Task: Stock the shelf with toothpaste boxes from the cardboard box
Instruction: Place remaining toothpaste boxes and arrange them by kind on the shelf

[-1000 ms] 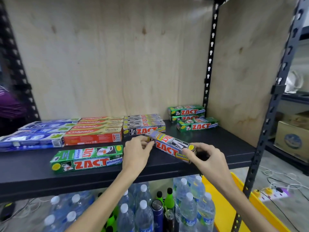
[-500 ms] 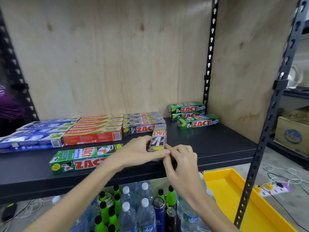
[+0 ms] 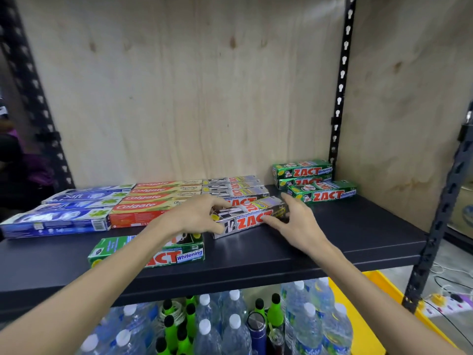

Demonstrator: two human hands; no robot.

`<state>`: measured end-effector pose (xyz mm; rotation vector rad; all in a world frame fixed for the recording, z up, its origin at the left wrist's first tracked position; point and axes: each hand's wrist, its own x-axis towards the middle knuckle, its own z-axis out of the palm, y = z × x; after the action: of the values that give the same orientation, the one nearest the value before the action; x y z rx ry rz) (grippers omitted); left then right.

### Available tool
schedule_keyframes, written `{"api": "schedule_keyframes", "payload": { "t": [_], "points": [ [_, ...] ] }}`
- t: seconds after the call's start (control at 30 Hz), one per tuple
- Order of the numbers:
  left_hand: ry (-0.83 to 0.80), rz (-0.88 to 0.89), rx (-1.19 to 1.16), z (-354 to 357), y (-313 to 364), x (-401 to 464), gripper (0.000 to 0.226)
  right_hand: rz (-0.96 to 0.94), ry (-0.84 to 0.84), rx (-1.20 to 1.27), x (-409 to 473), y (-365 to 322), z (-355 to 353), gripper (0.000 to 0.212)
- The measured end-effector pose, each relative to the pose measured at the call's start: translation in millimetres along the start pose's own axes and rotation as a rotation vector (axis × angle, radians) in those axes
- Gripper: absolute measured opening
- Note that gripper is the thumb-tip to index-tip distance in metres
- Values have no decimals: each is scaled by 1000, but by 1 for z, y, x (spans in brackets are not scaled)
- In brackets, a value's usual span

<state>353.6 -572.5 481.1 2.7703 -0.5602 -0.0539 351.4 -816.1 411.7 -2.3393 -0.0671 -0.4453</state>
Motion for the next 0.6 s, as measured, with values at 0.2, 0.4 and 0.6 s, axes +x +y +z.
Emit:
{"api": "schedule_keyframes", "payload": {
  "t": [0.2,0.4,0.6],
  "points": [
    [219,-5,55,0,-28,8,58,-13,22,46,26,4,2,61],
    [280,-50,47,0,-52,14,52,-131,38,-66,40,7,13,36],
    [293,-23,105,-1,-61,18,49,-170,17,-65,45,7,12,31]
  ]
}}
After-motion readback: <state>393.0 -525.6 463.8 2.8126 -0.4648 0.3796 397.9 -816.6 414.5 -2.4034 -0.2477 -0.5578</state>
